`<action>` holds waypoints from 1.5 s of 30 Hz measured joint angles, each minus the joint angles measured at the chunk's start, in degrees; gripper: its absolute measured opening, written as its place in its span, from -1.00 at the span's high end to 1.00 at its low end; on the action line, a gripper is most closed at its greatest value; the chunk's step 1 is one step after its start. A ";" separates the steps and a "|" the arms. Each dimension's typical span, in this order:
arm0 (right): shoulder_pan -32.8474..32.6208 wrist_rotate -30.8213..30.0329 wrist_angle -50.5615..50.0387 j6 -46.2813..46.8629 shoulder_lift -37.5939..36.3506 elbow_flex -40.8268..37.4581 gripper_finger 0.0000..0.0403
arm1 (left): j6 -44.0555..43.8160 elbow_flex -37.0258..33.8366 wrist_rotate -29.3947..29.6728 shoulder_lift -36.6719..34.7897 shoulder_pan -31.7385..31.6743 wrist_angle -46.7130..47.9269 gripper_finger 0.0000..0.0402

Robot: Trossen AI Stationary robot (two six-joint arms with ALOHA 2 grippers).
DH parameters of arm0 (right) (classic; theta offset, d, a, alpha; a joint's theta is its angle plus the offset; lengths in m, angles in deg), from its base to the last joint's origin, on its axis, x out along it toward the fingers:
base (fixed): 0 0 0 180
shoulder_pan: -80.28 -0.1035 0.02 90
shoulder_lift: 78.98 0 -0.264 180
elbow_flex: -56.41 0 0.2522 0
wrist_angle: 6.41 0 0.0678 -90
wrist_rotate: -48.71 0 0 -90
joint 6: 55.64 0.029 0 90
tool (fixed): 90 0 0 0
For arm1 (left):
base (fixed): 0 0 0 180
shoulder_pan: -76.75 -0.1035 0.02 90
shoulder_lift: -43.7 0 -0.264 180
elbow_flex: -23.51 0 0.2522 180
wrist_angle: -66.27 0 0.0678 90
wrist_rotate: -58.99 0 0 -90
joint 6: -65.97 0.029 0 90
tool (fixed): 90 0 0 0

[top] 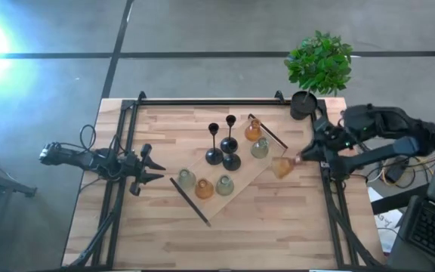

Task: Pick & Place candle stick holders
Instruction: Put the yellow candle holder on the shelf

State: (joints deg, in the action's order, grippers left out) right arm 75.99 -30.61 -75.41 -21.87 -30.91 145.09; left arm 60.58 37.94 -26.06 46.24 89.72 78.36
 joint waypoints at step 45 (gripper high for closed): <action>-22.70 -15.19 -0.68 35.40 19.96 -26.33 0.88 | 0.00 0.00 0.02 0.00 0.02 0.00 0.40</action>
State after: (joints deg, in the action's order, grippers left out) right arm 53.30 -45.80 -76.09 13.53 -10.95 118.76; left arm 60.58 37.94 -26.04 46.24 89.75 78.36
